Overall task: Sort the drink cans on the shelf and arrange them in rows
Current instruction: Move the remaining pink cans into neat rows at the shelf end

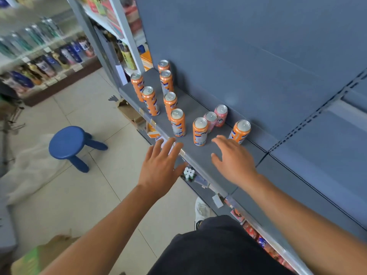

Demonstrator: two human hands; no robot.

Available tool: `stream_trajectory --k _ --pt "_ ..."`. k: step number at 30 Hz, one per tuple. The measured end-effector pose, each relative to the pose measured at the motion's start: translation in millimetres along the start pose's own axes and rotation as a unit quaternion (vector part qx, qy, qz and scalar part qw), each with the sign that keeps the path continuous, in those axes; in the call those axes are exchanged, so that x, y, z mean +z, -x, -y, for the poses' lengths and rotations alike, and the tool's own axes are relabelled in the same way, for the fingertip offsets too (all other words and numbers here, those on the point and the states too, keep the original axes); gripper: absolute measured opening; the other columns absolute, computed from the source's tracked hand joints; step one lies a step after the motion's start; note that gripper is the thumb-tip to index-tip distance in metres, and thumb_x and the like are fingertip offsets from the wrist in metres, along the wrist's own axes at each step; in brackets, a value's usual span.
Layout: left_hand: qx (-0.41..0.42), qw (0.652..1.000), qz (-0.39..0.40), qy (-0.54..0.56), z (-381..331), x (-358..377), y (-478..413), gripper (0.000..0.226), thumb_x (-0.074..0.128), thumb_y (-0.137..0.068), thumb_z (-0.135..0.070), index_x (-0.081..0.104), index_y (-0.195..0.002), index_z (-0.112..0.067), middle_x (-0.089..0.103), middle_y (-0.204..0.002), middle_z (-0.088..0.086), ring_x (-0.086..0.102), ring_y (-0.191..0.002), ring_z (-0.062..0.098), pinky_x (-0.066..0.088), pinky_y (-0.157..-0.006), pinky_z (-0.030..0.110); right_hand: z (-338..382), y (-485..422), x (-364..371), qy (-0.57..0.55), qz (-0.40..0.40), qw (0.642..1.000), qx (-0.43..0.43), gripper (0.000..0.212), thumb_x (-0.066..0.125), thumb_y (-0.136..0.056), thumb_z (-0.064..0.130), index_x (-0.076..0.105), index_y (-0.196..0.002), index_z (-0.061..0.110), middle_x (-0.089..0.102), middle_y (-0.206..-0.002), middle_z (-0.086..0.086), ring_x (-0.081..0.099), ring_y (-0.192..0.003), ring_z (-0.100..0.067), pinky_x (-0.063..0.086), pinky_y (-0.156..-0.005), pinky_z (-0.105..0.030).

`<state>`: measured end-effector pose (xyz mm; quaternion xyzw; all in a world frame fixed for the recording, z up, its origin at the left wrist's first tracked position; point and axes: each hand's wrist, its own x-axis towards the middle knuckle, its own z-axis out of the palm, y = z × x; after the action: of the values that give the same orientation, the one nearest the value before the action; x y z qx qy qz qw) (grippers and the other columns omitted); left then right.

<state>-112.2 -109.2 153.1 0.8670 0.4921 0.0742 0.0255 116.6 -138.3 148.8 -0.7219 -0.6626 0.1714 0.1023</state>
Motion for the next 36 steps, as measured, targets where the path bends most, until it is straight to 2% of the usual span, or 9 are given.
stream_trajectory --k 8,12,19,23,25,29,31,34,36 --pt "0.026 0.999 0.021 0.017 22 14 -109 0.046 0.064 -0.092 -0.043 0.051 -0.130 -0.022 0.054 -0.136 0.001 0.048 -0.125 0.033 0.047 -0.099 0.047 -30 -82 -1 -0.016 0.058 0.997 0.053 0.046 0.057 -0.094 0.029 0.049 -0.137 0.015 0.053 -0.137 -0.003 0.055 -0.120 -0.032 0.048 -0.090 -0.044" --pt "0.075 0.995 0.056 0.027 30 24 -161 0.037 0.063 -0.092 -0.038 0.053 -0.124 -0.023 0.054 -0.131 -0.001 0.049 -0.124 0.032 0.048 -0.098 0.046 -41 -106 -1 -0.044 0.062 0.992 0.097 0.046 0.053 -0.096 0.031 0.044 -0.140 0.019 0.049 -0.140 0.004 0.053 -0.121 -0.025 0.046 -0.088 -0.039" --pt "0.119 0.982 0.145 0.025 43 58 -258 0.046 0.070 -0.086 -0.037 0.059 -0.127 -0.016 0.061 -0.126 0.003 0.056 -0.117 0.034 0.049 -0.091 0.047 -48 -143 3 -0.100 0.054 0.970 0.214 0.046 0.053 -0.098 0.029 0.043 -0.142 0.022 0.050 -0.139 0.006 0.053 -0.120 -0.025 0.044 -0.086 -0.035" --pt "0.182 0.949 0.256 0.009 42 85 -308 0.049 0.054 -0.096 -0.041 0.043 -0.140 -0.022 0.048 -0.142 -0.001 0.044 -0.131 0.027 0.041 -0.099 0.041 -46 -163 10 -0.132 0.032 0.951 0.277 0.046 0.054 -0.097 0.030 0.043 -0.141 0.024 0.048 -0.143 0.010 0.054 -0.120 -0.021 0.044 -0.089 -0.035" --pt "0.201 0.933 0.299 0.015 44 102 -329 0.051 0.053 -0.097 -0.038 0.039 -0.144 -0.023 0.046 -0.145 -0.001 0.043 -0.133 0.025 0.041 -0.101 0.040 -45 -172 17 -0.145 0.026 0.940 0.307 0.045 0.054 -0.097 0.030 0.044 -0.141 0.025 0.048 -0.144 0.012 0.053 -0.121 -0.019 0.042 -0.088 -0.032" --pt "0.214 0.894 0.392 0.028 52 144 -359 0.063 0.063 -0.092 -0.035 0.034 -0.147 -0.025 0.047 -0.147 0.001 0.048 -0.132 0.028 0.045 -0.098 0.043 -46 -188 33 -0.181 0.012 0.912 0.367 0.046 0.056 -0.096 0.027 0.046 -0.141 0.022 0.052 -0.142 0.004 0.053 -0.124 -0.022 0.044 -0.095 -0.036" --pt "0.210 0.875 0.434 0.042 54 164 -368 0.072 0.071 -0.085 -0.039 0.035 -0.146 -0.026 0.049 -0.146 0.001 0.051 -0.130 0.029 0.047 -0.096 0.044 -47 -196 41 -0.201 0.006 0.895 0.398 0.048 0.057 -0.095 0.027 0.045 -0.142 0.021 0.057 -0.135 -0.002 0.055 -0.117 -0.025 0.044 -0.092 -0.036" --pt "0.214 0.849 0.476 0.081 54 188 -374 0.074 0.082 -0.072 -0.043 0.045 -0.135 -0.026 0.058 -0.134 0.000 0.058 -0.120 0.028 0.049 -0.093 0.041 -49 -209 52 -0.224 -0.002 0.876 0.427 0.051 0.058 -0.095 0.027 0.044 -0.143 0.020 0.062 -0.121 -0.010 0.058 -0.110 -0.028 0.044 -0.088 -0.035" --pt "0.208 0.840 0.490 0.104 51 199 -375 0.074 0.085 -0.068 -0.044 0.047 -0.129 -0.026 0.062 -0.128 0.000 0.059 -0.114 0.027 0.048 -0.090 0.039 -51 -217 58 -0.234 -0.008 0.869 0.436 0.052 0.057 -0.095 0.026 0.042 -0.145 0.020 0.063 -0.121 -0.011 0.059 -0.111 -0.028 0.047 -0.090 -0.036"
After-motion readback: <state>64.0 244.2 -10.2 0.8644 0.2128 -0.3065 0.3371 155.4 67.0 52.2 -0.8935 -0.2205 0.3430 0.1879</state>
